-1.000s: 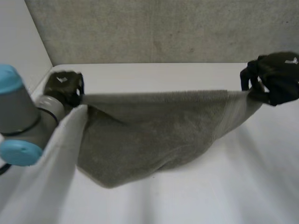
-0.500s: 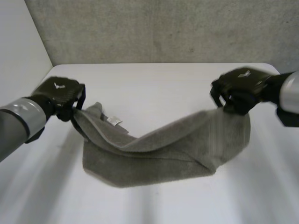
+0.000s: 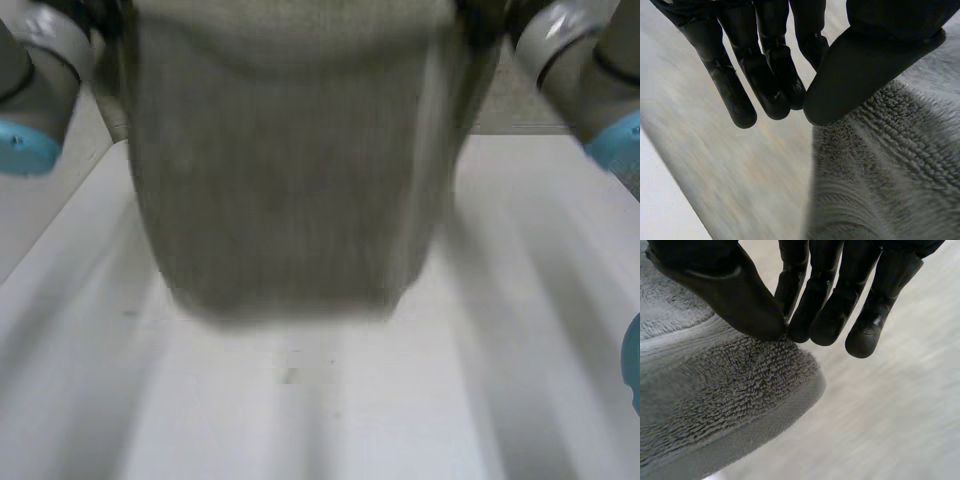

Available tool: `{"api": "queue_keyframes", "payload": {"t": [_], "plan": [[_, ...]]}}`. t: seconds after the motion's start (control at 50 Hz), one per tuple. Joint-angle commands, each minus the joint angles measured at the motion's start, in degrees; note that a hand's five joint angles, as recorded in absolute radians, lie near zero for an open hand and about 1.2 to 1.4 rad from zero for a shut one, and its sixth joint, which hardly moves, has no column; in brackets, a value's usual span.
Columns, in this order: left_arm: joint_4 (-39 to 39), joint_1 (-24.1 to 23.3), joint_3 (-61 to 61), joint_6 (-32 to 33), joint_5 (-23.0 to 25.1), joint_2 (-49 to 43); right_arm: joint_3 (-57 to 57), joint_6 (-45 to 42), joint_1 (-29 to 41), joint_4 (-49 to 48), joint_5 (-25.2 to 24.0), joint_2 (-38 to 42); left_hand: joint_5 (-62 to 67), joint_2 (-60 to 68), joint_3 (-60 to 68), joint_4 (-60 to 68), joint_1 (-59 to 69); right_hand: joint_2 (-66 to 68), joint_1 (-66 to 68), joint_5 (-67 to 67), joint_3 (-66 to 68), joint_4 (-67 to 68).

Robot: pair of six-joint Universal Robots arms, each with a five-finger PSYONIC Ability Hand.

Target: Fold the towel.

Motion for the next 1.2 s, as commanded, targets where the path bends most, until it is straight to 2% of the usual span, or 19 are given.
{"api": "queue_keyframes", "payload": {"t": [0.02, 0.06, 0.14, 0.18, 0.2, 0.24, 0.3, 0.34, 0.42, 0.46, 0.56, 0.76, 0.78, 0.8, 0.82, 0.86, 0.9, 1.2], "plan": [[5.0, 0.1, 3.2, -9.0, -2.8, 2.5, 4.3, 2.6, 0.5, -8.8, 2.3, -6.1, 10.7, 10.2, 10.3, 10.2, 10.7, 3.5, 4.3, 2.9, 3.5, 3.2], [2.7, 0.2, 0.6, -8.9, -2.7, 2.7, 11.5, 2.4, 0.5, -7.3, 1.0, -8.3, 10.7, 10.2, 10.3, 10.2, 10.7, 3.5, 4.3, 2.9, 3.5, 3.2], [-1.6, 0.3, -5.1, -8.8, -2.2, 2.8, 18.4, 1.6, 0.5, -4.9, -0.8, -10.0, 10.7, 10.2, 10.3, 10.2, 10.7, 3.5, 4.3, 2.9, 3.5, 3.2], [-4.9, 0.5, -12.9, -8.7, -1.0, 3.1, 24.6, 0.2, 0.5, -2.6, -2.2, -10.9, 10.7, 10.2, 10.3, 10.2, 10.7, 3.5, 4.3, 2.9, 3.5, 3.2], [-5.0, 0.5, -12.9, -8.7, -0.9, 3.1, 24.6, 0.2, 0.5, -2.6, -2.2, -10.9, 10.7, 10.2, 10.3, 10.2, 10.7, 3.5, 4.3, 2.9, 3.5, 3.2], [-5.9, 0.8, -22.4, -8.4, 0.6, 4.0, 31.1, -1.0, 0.3, 0.0, -3.4, -11.0, 10.7, 10.2, 10.3, 10.2, 10.7, 3.5, 4.3, 2.9, 3.5, 3.2], [-5.9, 0.9, -27.7, -7.9, 1.7, 4.6, 34.8, -1.4, 0.1, 1.2, -3.8, -11.1, 10.7, 10.2, 10.3, 10.2, 10.7, 3.5, 4.3, 2.9, 3.5, 3.2], [-5.5, 1.0, -37.8, -5.1, 3.3, 5.7, 42.3, -2.3, -0.1, 2.1, -4.0, -11.0, 10.7, 10.2, 10.3, 10.2, 10.7, 3.5, 4.3, 2.9, 3.5, 3.2], [-4.1, 0.9, -46.2, -0.6, 4.2, 6.7, 50.9, -3.9, -0.2, 1.5, -4.1, -11.1, 10.7, 10.2, 10.3, 10.2, 10.7, 3.5, 4.3, 2.9, 3.5, 3.2], [-1.9, 0.9, -53.2, 3.1, 4.3, 8.4, 58.7, -5.9, -0.4, 0.3, -5.5, -11.5, 10.7, 10.2, 10.3, 10.2, 10.7, 3.5, 4.3, 2.9, 3.5, 3.2], [1.6, 0.9, -60.8, 5.1, 4.4, 11.7, 69.2, -7.4, -0.8, -3.0, -8.7, -13.5, 10.7, 10.2, 10.3, 10.2, 10.7, 3.5, 4.3, 2.9, 3.5, 3.2], [4.4, 1.1, -66.6, 5.1, 4.5, 17.1, 84.9, -6.6, -2.2, -14.7, -9.3, -20.6, 10.7, 10.2, 10.3, 10.2, 10.7, 3.5, 4.3, 2.9, 3.5, 3.2], [4.4, 1.1, -66.9, 5.1, 4.5, 17.4, 87.0, -6.4, -2.4, -16.7, -9.1, -21.8, 10.7, 10.2, 10.3, 10.2, 10.7, -5.5, -4.6, -6.1, -5.4, -5.7], [4.5, 1.1, -66.9, 5.1, 4.5, 17.5, 88.9, -6.4, -2.5, -18.8, -9.0, -22.7, 10.7, 10.2, 10.3, 10.2, 10.7, -20.2, -19.4, -20.8, -20.2, -20.4], [4.5, 1.0, -66.9, 5.1, 4.5, 17.6, 88.9, -6.4, -2.5, -18.8, -9.0, -22.7, 10.7, 10.2, 10.3, 10.2, 10.7, -20.3, -19.5, -20.9, -20.3, -20.6], [4.5, 0.9, -66.9, 5.0, 4.5, 17.6, 92.5, -6.3, -2.6, -23.1, -8.7, -24.3, 10.7, 10.2, 10.3, 10.2, 10.7, -35.8, -34.9, -36.4, -35.7, -36.0], [4.5, 0.8, -66.9, 5.0, 4.5, 17.5, 93.3, -6.3, -2.6, -24.0, -8.6, -24.5, 10.7, 10.2, 10.3, 10.2, 10.7, -40.8, -40.0, -41.4, -40.8, -41.1], [5.2, 0.5, -66.8, 4.7, 4.4, 17.5, 95.3, -3.0, -2.2, -24.7, -6.8, -24.7, 10.7, 10.2, 10.3, 10.2, 10.7, -47.1, -46.3, -47.7, -47.1, -47.3]]}}
